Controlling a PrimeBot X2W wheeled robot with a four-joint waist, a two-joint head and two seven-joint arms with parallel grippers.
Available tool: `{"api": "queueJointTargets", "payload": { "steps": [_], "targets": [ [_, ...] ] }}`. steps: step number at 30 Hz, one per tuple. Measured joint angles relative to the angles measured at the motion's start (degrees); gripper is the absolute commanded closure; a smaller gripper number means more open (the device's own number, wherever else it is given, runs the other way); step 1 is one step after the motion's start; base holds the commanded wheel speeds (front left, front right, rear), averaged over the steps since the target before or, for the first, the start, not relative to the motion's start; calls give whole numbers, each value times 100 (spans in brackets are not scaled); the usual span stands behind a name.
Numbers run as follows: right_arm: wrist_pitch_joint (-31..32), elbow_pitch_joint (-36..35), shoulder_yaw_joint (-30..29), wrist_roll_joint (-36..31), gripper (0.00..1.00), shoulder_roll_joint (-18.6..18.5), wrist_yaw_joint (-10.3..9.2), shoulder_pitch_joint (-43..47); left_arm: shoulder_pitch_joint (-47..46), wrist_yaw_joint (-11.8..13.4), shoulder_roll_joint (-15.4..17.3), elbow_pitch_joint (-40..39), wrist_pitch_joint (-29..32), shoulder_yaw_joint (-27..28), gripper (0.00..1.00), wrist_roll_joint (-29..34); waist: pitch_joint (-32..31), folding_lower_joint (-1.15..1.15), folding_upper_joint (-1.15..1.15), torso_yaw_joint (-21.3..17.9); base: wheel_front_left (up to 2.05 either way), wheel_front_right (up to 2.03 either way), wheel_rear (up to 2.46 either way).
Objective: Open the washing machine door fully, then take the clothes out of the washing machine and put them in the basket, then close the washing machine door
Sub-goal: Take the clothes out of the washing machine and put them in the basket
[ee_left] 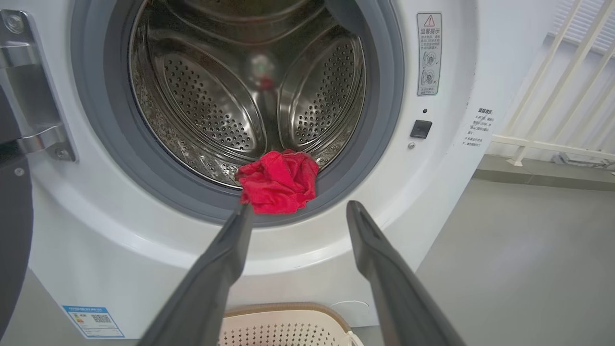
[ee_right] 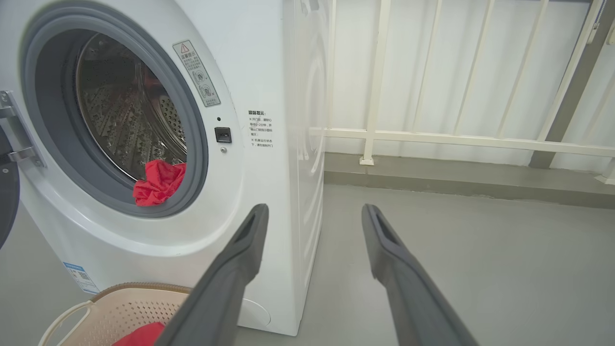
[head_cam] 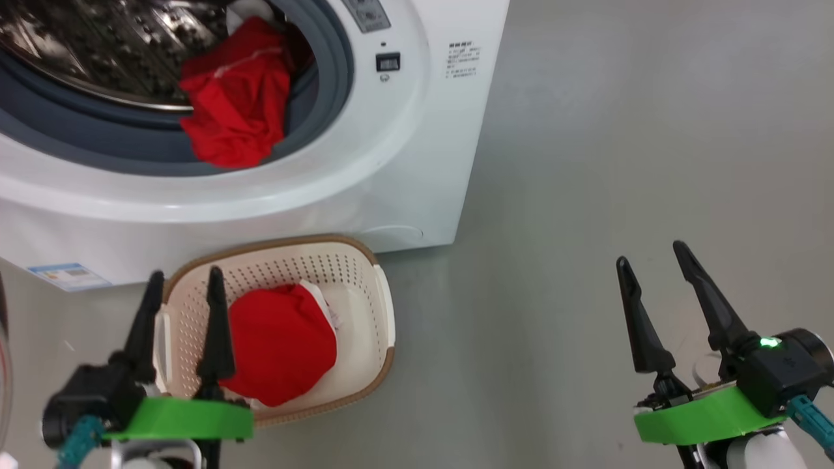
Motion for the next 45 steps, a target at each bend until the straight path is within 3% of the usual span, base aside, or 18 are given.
{"api": "queueJointTargets", "payload": {
  "steps": [9, 21, 45],
  "targets": [
    [0, 13, 99, 44, 0, -2, 0, -219, -728, 152, 92, 124, 261, 58, 0, 13, 449, 0, 0, -125, 0, 0, 0],
    [0, 71, 216, 112, 0, -5, 0, -453, -2175, 91, 590, 742, 662, 175, 0, -16, 886, 0, 0, -481, 0, 0, 0],
    [0, 144, 558, 458, 0, -9, 0, -933, -4223, -15, 1205, 2039, 1069, 453, 0, -361, 1778, 0, 0, -877, 0, 0, 0]
  ]
}}
